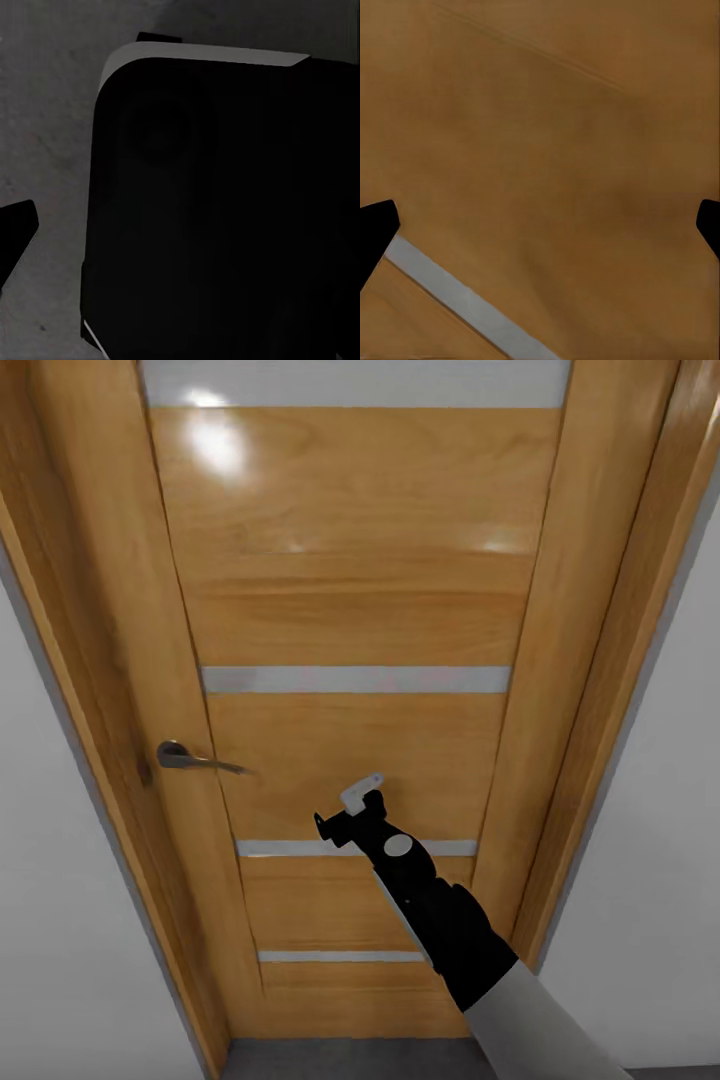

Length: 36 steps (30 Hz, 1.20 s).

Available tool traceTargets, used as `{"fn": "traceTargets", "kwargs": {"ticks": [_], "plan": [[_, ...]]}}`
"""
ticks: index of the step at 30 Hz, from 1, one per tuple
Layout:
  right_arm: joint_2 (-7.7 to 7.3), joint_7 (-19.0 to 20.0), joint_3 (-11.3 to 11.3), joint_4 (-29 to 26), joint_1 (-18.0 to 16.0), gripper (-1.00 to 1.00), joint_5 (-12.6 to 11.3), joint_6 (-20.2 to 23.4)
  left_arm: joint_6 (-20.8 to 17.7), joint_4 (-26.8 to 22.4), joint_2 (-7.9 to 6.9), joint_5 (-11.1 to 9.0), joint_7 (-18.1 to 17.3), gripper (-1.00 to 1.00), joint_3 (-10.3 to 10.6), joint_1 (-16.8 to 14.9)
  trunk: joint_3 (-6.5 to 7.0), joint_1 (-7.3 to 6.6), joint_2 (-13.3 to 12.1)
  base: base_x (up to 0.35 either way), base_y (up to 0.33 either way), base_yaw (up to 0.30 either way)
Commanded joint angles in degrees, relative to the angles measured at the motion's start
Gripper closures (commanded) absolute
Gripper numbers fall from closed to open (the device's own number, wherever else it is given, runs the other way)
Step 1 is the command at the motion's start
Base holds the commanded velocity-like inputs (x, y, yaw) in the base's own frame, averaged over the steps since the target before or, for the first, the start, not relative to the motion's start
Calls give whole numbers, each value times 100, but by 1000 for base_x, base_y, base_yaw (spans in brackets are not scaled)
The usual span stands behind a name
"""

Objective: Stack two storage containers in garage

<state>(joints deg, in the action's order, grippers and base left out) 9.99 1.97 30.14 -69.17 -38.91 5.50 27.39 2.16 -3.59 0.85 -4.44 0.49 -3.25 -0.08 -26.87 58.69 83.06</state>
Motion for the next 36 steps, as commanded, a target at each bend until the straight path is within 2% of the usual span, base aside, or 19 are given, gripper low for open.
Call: {"fn": "traceTargets", "kwargs": {"ticks": [1, 10, 13, 14, 16, 17, 18, 20, 23, 27, 30, 32, 36], "plan": [[0, 14, 11, 3, -3, -100, 60, 26, 12, -1, 3, -39, 4, -100, -27, -1, -6, 4, 2, 322, 0, 0], [0, 16, 44, 25, -3, -100, 64, 1, 12, -1, 3, -39, 4, -100, -27, -1, -6, 4, 2, 322, 0, 0], [0, -2, 163, 116, -3, -100, 63, -7, 12, -1, 3, -39, 4, -100, -27, -1, -6, 4, 2, 273, 0, 0], [0, -63, 295, 650, -103, -100, 93, -129, 12, -1, 3, -39, 4, -100, -27, -1, -6, 4, 2, 120, 0, 0], [0, -68, 306, 916, -253, -100, 92, -213, 14, -1, 3, -39, 4, -100, -27, -1, -6, 4, 2, 115, 0, 0], [0, -75, 311, 1339, -483, -100, 87, -349, 13, -1, 3, -39, 4, -100, -27, -1, -6, 4, 2, 111, 0, 0], [0, -82, 315, 2008, -854, -100, 70, -628, 14, -1, 3, -39, 4, -100, -27, -1, -6, 4, 2, 110, 0, 0], [0, -90, 320, 2793, -1317, -100, 59, -972, 15, -1, 3, -39, 4, -100, -27, -1, -6, 4, 2, 113, 0, 0], [0, -91, 324, 3083, -1556, -100, 57, -1048, 20, -1, 3, -39, 4, -100, -27, -1, -6, 4, 2, 118, 0, 0], [0, -92, 319, 3164, -1681, -100, 73, -1101, 19, -1, 3, -39, 4, -100, -27, -1, -6, 4, 2, 126, 0, 0], [0, -110, 312, 2968, -1718, -100, 92, -1216, 19, -1, 3, -39, 4, -100, -27, -1, -6, 4, 2, 188, 0, 0], [0, -251, 308, 2880, -1724, -100, 78, -1443, 19, -1, 2, -39, 4, -100, -27, -1, -6, 4, 2, 282, 0, 0], [0, -419, 308, 2866, -1720, -100, 68, -1525, 20, -1, -2, -39, 5, -100, -27, -1, -6, 4, 2, 306, 0, 0]]}}
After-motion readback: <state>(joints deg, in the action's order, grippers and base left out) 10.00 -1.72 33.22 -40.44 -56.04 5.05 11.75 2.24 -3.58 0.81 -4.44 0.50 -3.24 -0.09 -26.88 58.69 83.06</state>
